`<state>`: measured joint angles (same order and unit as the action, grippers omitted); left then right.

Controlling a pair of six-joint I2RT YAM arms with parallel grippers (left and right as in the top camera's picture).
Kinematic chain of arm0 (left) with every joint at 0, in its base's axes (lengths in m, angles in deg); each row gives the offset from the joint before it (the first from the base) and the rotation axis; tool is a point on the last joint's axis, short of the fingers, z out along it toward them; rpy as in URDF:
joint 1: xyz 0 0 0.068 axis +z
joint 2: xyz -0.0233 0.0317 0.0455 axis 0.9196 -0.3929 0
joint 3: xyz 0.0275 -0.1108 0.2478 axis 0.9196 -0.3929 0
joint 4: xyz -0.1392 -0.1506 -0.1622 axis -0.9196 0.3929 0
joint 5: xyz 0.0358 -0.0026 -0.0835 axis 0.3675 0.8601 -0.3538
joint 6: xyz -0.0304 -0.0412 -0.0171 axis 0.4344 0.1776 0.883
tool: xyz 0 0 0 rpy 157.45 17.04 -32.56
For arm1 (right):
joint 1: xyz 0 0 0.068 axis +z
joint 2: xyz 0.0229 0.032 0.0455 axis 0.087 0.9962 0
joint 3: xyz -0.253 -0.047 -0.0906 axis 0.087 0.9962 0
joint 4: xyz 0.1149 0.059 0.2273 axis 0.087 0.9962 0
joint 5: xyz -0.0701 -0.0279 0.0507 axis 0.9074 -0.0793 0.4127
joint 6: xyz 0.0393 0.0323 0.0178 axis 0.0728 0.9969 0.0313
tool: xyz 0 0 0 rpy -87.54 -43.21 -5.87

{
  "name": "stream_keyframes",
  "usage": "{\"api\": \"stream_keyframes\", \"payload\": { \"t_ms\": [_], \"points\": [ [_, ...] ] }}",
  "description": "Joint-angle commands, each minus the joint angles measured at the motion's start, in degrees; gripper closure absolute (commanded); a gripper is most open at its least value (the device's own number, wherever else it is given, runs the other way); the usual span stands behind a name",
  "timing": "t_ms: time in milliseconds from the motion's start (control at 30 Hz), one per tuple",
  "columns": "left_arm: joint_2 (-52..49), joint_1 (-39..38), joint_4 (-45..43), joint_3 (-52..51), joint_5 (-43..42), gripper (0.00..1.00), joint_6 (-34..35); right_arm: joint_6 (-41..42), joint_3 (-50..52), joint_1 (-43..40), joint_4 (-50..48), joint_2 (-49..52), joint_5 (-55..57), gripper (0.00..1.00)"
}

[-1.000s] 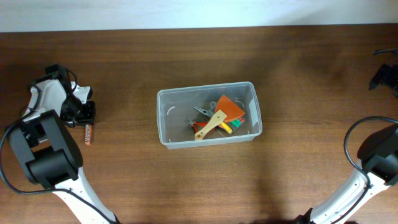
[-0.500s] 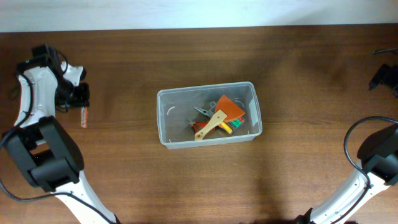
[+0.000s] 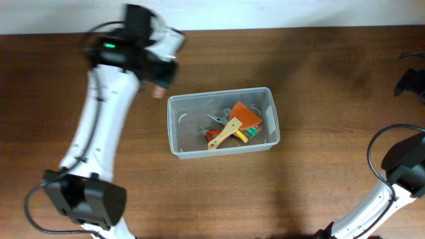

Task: Pack container
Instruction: 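Lift the socket rail and carry it right over the container, then lower the socket rail into the container and open the left gripper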

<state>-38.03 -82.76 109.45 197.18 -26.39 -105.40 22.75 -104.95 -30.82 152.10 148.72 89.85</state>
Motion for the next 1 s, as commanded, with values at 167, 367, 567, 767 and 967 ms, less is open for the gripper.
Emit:
{"api": "stream_keyframes", "payload": {
  "t_ms": [167, 367, 567, 767, 967],
  "points": [
    [-1.03, -12.90, 0.07, 0.68, -0.61, 0.94, -5.03, 0.24, -0.11, 0.28, 0.00, -0.94, -0.31, 0.01],
    [-5.60, -14.47, 1.60, 0.09, -0.61, 0.94, -4.98, 0.24, -0.11, 0.28, 0.00, -0.94, -0.31, 0.01],
    [-10.73, -14.43, 3.04, 0.09, -0.61, 0.94, -5.01, 0.24, -0.11, 0.28, 0.00, -0.94, -0.31, 0.01],
    [-13.62, -14.36, 4.94, 0.04, -0.44, 0.94, -6.86, 0.24, -0.11, 0.28, 0.00, -0.94, -0.31, 0.01],
    [-17.86, -14.32, 6.71, 0.04, 2.62, 0.94, -7.87, 0.24, -0.11, 0.28, 0.00, -0.94, -0.31, 0.01]
  ]
}}
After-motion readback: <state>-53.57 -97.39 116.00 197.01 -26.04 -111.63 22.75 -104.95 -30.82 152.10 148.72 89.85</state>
